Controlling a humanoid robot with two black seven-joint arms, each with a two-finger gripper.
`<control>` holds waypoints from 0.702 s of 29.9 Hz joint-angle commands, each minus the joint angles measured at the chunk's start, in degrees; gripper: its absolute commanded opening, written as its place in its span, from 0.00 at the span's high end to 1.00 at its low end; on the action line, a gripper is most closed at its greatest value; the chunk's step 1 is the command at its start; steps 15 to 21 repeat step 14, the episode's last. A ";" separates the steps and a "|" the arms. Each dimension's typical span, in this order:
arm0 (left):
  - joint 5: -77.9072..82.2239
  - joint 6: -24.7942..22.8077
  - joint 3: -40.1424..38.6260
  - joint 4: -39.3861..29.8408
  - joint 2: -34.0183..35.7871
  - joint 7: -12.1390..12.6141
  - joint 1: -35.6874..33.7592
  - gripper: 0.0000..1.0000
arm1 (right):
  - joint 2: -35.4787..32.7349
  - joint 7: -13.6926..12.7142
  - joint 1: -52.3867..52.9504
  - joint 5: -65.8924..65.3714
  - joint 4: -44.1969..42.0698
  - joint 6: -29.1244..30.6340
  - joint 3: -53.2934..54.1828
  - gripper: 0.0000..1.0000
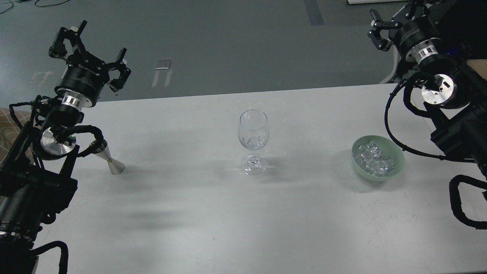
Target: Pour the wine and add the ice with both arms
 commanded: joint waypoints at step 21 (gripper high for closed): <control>0.16 -1.68 0.75 5.19 -1.07 1.58 -0.38 0.02 | 4.45 0.64 -0.17 0.74 -2.47 3.50 3.28 0.00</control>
